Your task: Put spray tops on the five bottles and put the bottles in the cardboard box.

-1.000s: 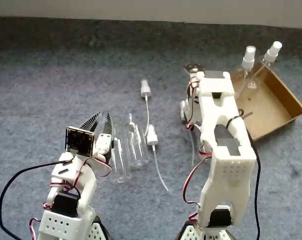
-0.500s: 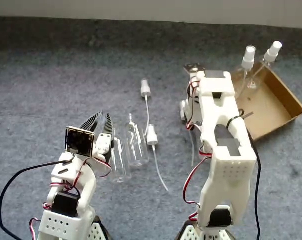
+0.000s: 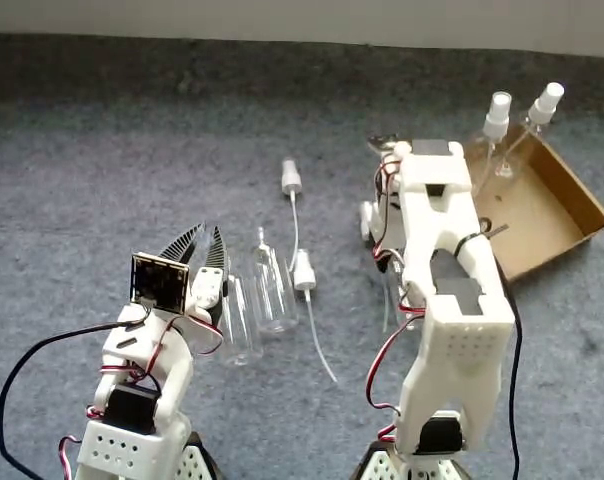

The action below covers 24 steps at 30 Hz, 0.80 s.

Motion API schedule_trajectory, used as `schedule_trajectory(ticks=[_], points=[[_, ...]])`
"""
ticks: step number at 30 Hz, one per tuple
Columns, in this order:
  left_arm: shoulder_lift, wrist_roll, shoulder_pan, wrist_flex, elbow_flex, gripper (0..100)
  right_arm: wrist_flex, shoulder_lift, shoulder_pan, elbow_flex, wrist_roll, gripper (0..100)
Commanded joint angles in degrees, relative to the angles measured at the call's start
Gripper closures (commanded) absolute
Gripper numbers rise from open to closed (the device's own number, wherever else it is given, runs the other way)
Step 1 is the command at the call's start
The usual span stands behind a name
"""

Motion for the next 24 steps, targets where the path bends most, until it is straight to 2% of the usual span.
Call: schedule_trajectory(ticks=[1,8,12,17,24], points=[[-1.0,-0.6,0.0,-0.2,0.1,99,3.7,-7.6,1.8,-6.9,0.1,85.2],[-1.0,-0.6,0.0,-0.2,0.1,99,12.0,-19.6,2.8,-12.2,0.1,85.2],[-1.0,-0.6,0.0,-0.2,0.1,99,12.4,-30.6,2.8,-11.6,0.1,85.2],[-1.0,-0.6,3.2,0.0,0.3,99,12.4,-46.4,2.8,-5.4,0.1,85.2],[-1.0,-0.6,3.4,-0.2,1.5,99,8.9,-67.8,2.8,12.1,0.1,85.2]])
